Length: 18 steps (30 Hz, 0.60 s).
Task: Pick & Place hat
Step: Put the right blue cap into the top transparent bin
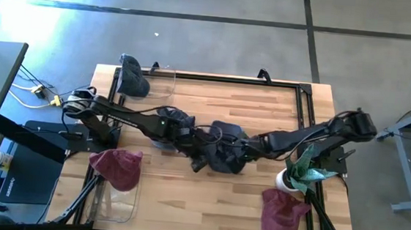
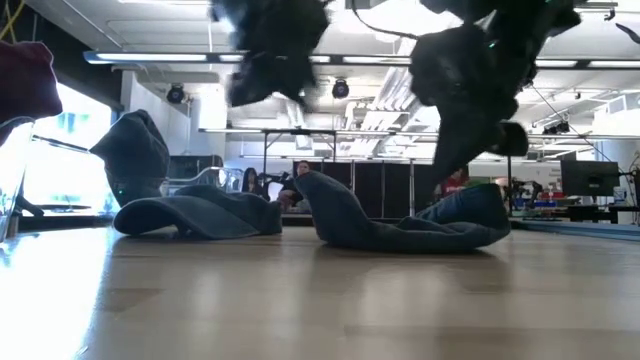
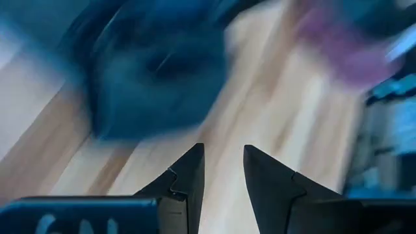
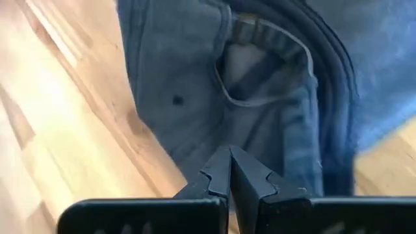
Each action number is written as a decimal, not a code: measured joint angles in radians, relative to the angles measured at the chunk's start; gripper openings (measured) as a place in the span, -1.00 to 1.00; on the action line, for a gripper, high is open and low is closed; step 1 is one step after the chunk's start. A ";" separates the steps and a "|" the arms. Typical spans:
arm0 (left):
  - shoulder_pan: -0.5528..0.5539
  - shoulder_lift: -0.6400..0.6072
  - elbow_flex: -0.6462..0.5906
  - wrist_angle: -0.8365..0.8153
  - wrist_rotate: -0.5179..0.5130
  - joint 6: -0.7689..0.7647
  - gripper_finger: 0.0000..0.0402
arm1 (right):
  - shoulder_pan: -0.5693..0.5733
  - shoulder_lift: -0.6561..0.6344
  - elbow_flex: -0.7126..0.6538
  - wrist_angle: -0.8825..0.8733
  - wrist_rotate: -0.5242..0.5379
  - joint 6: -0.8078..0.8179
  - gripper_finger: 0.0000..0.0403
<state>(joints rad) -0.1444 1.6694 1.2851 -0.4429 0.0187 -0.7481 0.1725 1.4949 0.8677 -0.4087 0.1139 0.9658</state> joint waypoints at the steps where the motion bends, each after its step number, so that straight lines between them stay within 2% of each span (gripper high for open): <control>1: 0.000 0.012 0.001 0.063 -0.004 0.003 -0.49 | 0.004 -0.001 0.001 -0.027 0.004 -0.004 -0.99; 5: 0.008 0.089 0.000 0.235 -0.086 0.033 -0.49 | 0.014 0.043 -0.001 -0.085 0.102 0.000 -0.99; 8: 0.026 0.150 -0.003 0.219 -0.134 0.037 -0.49 | 0.013 0.082 0.000 -0.072 0.145 0.000 -1.00; 12: 0.044 0.211 -0.003 0.105 -0.143 0.014 -0.49 | 0.017 0.111 0.000 -0.166 0.186 0.068 -0.99; 15: 0.045 0.213 -0.002 -0.015 -0.205 -0.010 -0.49 | 0.038 0.102 0.000 -0.255 0.236 0.154 -0.99; 18: 0.046 0.213 -0.003 -0.097 -0.223 -0.028 -0.49 | 0.056 0.083 0.000 -0.274 0.244 0.176 -0.99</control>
<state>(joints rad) -0.0983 1.8824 1.2820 -0.5400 -0.2047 -0.7766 0.2284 1.5778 0.8677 -0.6830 0.3576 1.1416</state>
